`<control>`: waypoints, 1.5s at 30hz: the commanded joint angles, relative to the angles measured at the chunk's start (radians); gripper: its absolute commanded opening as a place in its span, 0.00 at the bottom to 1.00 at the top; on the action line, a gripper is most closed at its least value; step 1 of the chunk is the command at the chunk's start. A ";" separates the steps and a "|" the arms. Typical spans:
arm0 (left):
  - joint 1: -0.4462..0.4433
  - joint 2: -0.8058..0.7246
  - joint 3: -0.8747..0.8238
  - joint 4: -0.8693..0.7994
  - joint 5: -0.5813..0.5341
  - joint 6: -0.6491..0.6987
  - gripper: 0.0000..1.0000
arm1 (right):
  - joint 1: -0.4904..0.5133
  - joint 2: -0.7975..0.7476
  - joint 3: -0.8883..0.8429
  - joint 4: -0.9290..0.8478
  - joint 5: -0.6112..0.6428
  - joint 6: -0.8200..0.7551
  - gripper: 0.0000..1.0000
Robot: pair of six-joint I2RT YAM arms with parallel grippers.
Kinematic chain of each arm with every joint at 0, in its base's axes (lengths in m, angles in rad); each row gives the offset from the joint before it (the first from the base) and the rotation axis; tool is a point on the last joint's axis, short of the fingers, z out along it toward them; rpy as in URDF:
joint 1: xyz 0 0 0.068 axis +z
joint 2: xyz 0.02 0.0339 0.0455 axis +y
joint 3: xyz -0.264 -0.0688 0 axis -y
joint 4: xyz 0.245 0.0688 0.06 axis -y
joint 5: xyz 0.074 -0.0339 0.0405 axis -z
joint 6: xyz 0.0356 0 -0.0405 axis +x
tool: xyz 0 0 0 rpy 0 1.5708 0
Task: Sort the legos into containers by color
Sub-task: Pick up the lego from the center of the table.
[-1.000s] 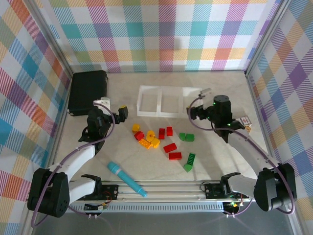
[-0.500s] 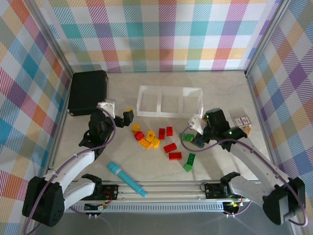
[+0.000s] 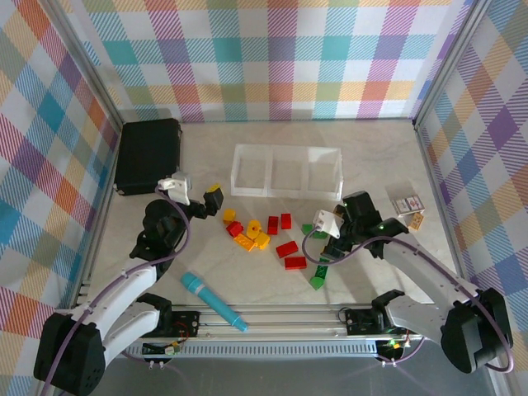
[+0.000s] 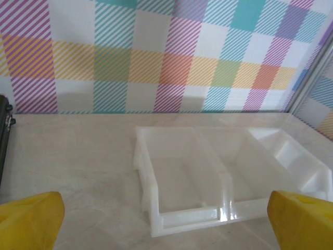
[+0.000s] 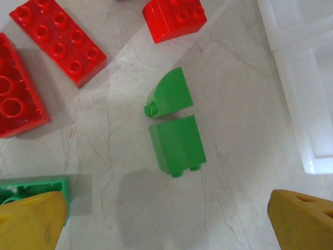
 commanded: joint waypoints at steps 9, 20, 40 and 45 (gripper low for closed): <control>-0.008 0.001 -0.022 0.042 0.061 -0.022 1.00 | -0.020 0.214 0.069 0.092 -0.068 -0.113 1.00; -0.008 0.019 -0.029 0.047 0.046 -0.037 1.00 | -0.029 0.347 0.111 0.161 -0.053 -0.124 0.95; -0.008 0.049 -0.037 0.060 0.045 -0.059 1.00 | -0.029 0.426 0.152 0.108 -0.094 -0.166 0.83; -0.008 0.040 -0.037 0.053 0.054 -0.060 1.00 | -0.029 0.447 0.157 0.095 -0.082 -0.181 0.81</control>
